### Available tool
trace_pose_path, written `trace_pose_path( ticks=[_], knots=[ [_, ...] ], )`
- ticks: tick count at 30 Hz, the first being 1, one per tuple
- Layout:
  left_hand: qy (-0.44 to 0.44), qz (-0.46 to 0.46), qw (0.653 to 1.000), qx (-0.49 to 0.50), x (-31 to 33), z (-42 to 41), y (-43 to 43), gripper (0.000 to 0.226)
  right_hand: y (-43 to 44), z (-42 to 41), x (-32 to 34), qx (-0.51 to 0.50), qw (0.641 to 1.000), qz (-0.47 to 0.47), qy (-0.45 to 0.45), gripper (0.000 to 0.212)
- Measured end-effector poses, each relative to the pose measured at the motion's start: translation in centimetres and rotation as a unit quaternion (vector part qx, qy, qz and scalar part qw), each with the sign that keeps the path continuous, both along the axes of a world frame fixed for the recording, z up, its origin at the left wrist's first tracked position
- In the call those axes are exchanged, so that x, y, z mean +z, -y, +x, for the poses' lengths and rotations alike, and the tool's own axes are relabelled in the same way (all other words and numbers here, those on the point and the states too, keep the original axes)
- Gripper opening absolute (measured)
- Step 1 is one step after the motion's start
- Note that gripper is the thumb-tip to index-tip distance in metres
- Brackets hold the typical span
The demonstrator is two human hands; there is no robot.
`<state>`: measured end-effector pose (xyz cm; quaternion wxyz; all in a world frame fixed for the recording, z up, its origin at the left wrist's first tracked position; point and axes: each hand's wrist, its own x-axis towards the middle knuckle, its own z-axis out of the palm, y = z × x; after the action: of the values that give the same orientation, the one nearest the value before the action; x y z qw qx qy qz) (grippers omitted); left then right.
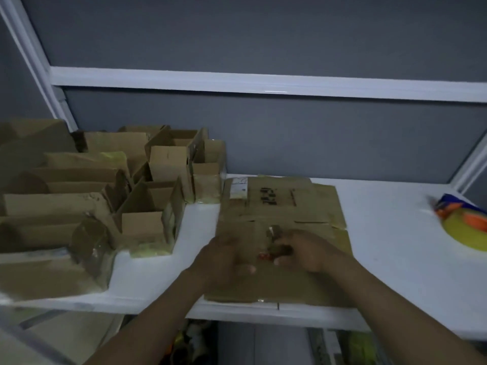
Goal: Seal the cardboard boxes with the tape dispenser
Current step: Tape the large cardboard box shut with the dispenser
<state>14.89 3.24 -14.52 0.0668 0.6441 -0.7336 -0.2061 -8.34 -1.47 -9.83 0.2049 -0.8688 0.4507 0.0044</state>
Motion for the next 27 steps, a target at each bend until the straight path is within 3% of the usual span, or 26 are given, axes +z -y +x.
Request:
trace_pose_path(
  ticks=[1, 3, 6, 10, 12, 15, 19, 23, 25, 27],
  knots=[
    [0.010, 0.025, 1.000, -0.003, -0.5, -0.5, -0.7, 0.105, -1.0, -0.9, -0.7, -0.010, 1.000, -0.002, -0.008, 0.042],
    [-0.028, 0.060, 0.997, 0.030, -0.9, -1.6, -1.8, 0.103, -2.3, -2.7, -2.5, -0.035, 0.996, -0.025, -0.073, 0.063],
    [-0.115, 0.014, 0.979, 0.166, -0.8, -2.3, -1.9, 0.093, -3.1, -5.1, -4.6, -0.113, 0.986, 0.032, -0.117, 0.086],
    [-0.129, -0.033, 0.944, 0.301, -0.7, -2.4, -1.5, 0.049, -3.9, -6.7, -6.0, -0.114, 0.989, 0.030, -0.091, 0.109],
    [-0.152, -0.039, 0.934, 0.321, -0.2, -2.4, -1.9, 0.043, -4.3, -7.5, -6.5, -0.115, 0.991, 0.011, -0.065, 0.122],
    [-0.235, -0.024, 0.914, 0.330, 0.5, -2.1, -1.8, 0.048, -4.5, -9.1, -6.9, -0.132, 0.990, 0.001, -0.044, 0.128],
    [-0.423, 0.026, 0.828, 0.366, 1.3, -2.7, -2.2, 0.037, -5.0, -10.9, -7.6, -0.206, 0.979, 0.008, 0.005, 0.140],
    [-0.430, 0.040, 0.828, 0.359, 1.1, -4.1, -3.3, 0.027, -5.7, -11.8, -8.2, -0.233, 0.971, 0.009, 0.047, 0.139],
    [-0.415, 0.011, 0.831, 0.371, 0.9, -4.4, -3.5, 0.033, -5.8, -12.1, -8.3, -0.230, 0.972, 0.007, 0.052, 0.136],
    [-0.404, -0.014, 0.828, 0.390, 0.9, -4.3, -3.8, 0.046, -6.0, -12.3, -8.1, -0.222, 0.974, 0.008, 0.049, 0.118]
  ],
)
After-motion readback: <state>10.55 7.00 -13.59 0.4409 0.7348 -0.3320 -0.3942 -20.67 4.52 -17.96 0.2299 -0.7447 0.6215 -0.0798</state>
